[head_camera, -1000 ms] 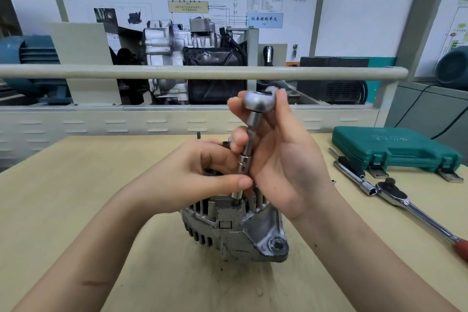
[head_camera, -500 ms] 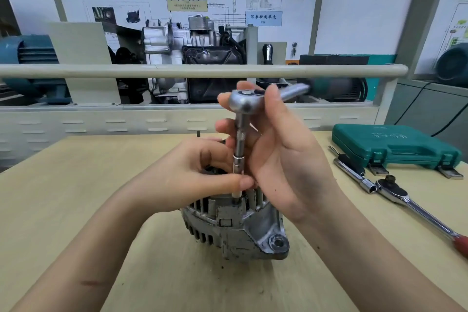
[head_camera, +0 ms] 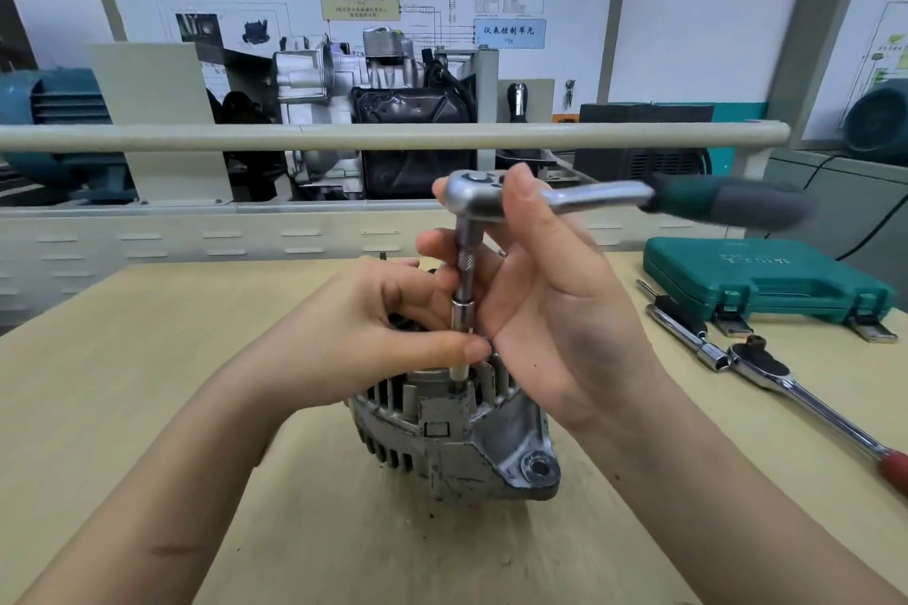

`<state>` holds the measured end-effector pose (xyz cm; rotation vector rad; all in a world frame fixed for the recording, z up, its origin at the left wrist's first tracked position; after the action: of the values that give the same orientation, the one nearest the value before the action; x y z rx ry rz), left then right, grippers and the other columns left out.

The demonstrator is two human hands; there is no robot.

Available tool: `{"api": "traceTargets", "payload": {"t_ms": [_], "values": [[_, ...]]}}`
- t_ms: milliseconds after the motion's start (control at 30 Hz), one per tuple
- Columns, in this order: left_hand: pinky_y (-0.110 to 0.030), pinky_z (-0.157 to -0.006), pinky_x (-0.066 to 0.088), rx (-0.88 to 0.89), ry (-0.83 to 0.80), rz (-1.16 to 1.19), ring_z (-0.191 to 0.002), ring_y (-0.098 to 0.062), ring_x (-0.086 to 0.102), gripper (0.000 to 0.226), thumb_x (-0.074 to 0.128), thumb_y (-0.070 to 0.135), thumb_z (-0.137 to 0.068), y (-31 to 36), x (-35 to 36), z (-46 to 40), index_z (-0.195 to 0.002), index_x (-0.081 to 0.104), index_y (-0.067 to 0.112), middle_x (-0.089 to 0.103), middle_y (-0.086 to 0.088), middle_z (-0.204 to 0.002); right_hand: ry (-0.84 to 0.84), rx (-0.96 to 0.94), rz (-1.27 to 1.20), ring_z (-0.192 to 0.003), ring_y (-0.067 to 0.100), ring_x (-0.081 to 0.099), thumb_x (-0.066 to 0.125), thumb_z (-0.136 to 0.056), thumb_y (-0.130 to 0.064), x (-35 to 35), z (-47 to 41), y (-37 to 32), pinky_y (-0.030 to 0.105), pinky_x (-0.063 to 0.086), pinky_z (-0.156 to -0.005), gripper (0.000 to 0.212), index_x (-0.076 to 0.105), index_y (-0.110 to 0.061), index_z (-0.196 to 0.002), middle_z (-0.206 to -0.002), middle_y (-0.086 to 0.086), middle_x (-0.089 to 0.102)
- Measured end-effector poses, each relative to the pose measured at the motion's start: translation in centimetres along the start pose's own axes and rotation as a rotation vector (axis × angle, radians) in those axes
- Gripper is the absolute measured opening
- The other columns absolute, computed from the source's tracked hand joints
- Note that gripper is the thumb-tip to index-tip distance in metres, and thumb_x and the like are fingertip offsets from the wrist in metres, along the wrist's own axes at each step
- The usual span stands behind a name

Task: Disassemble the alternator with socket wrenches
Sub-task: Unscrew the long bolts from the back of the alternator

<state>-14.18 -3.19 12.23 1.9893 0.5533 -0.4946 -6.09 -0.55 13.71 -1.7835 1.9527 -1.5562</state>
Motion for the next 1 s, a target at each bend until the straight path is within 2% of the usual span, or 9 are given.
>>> {"api": "traceTargets", "payload": {"t_ms": [133,200,333,500,600,667,800,933,1000], "values": [[-0.042,-0.088,0.049,-0.015,-0.020,0.029,-0.092,-0.026,0.061,0.040,0.071,0.038,-0.064,-0.1,-0.1,0.2,-0.082,0.071,0.002,0.069,-0.015,-0.088,0.040,0.045,0.042,-0.063,0.009,0.065,0.046,-0.071,-0.040,-0.4,-0.4,0.4,0.019,0.051,-0.054,0.038,0.066,-0.009,-0.080,-0.076,0.000,0.070],[-0.041,-0.087,0.048,-0.018,0.002,0.034,-0.092,-0.027,0.060,0.034,0.071,0.038,-0.064,-0.1,0.0,0.2,-0.079,0.073,0.008,0.070,-0.014,-0.085,0.052,0.057,0.012,-0.062,0.009,0.065,0.045,-0.072,-0.041,-0.5,-0.5,0.4,0.018,0.050,-0.052,0.036,0.069,-0.013,-0.071,-0.076,0.000,0.070],[-0.030,-0.078,0.045,-0.029,0.056,-0.012,-0.076,-0.019,0.060,0.035,0.075,0.033,-0.062,0.0,0.0,0.0,-0.072,0.069,-0.001,0.068,-0.009,-0.072,0.068,0.059,-0.015,-0.056,0.010,0.060,0.052,-0.069,-0.039,-0.8,-0.4,0.2,0.021,0.050,-0.050,0.043,0.058,-0.003,-0.093,-0.071,0.001,0.065],[-0.036,-0.092,0.036,-0.028,0.092,-0.127,-0.069,0.001,0.061,0.019,0.072,0.031,-0.063,0.5,0.2,0.1,-0.064,0.065,0.014,0.066,0.017,-0.065,0.026,0.006,-0.050,-0.057,0.012,0.061,0.063,-0.065,-0.028,-0.6,0.0,-0.3,0.024,0.050,-0.048,0.042,0.051,-0.006,-0.099,-0.070,0.005,0.062],[-0.029,-0.082,0.043,-0.017,0.082,-0.145,-0.070,-0.004,0.061,0.026,0.075,0.041,-0.058,0.8,0.0,0.2,-0.067,0.067,0.018,0.067,0.016,-0.067,0.008,0.031,0.008,-0.061,0.010,0.064,0.056,-0.070,-0.036,-0.7,0.0,0.0,0.022,0.050,-0.051,0.041,0.058,-0.002,-0.094,-0.072,0.003,0.066],[-0.026,-0.075,0.050,-0.011,0.024,-0.098,-0.076,-0.010,0.064,0.018,0.075,0.034,-0.063,0.8,0.1,0.2,-0.069,0.071,0.018,0.071,0.007,-0.074,0.013,0.059,0.028,-0.062,0.009,0.064,0.051,-0.071,-0.040,-0.8,-0.2,0.4,0.021,0.050,-0.051,0.043,0.062,-0.004,-0.090,-0.074,0.000,0.068],[-0.035,-0.079,0.051,-0.018,-0.009,-0.049,-0.083,-0.023,0.065,0.022,0.068,0.025,-0.068,0.6,0.0,0.2,-0.077,0.071,0.004,0.071,-0.010,-0.081,0.020,0.066,0.001,-0.061,0.009,0.064,0.050,-0.071,-0.041,-0.8,-0.4,0.4,0.020,0.050,-0.051,0.039,0.066,-0.008,-0.083,-0.080,0.001,0.070],[-0.032,-0.091,0.044,-0.035,0.059,-0.105,-0.075,-0.011,0.064,0.015,0.071,0.029,-0.063,0.8,0.0,0.1,-0.064,0.066,0.014,0.068,0.007,-0.067,0.048,0.059,-0.030,-0.055,0.011,0.061,0.056,-0.068,-0.037,-1.1,-0.3,0.3,0.023,0.050,-0.049,0.050,0.054,-0.003,-0.105,-0.071,0.003,0.064],[-0.037,-0.098,0.036,-0.034,0.104,-0.153,-0.071,-0.003,0.061,0.016,0.072,0.031,-0.062,1.0,0.0,0.2,-0.056,0.063,0.019,0.064,0.016,-0.063,0.053,0.023,-0.032,-0.055,0.011,0.060,0.060,-0.067,-0.033,-1.2,-0.2,0.0,0.024,0.049,-0.047,0.042,0.054,-0.004,-0.098,-0.069,0.002,0.062]]}}
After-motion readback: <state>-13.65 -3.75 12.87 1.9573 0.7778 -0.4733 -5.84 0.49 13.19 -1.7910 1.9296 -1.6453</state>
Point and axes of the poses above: each hand's wrist, its own z-axis away from the middle knuckle, its own x-axis out of the palm, y = z × x, the point moved 7 cm from there along -z, towards the middle knuckle
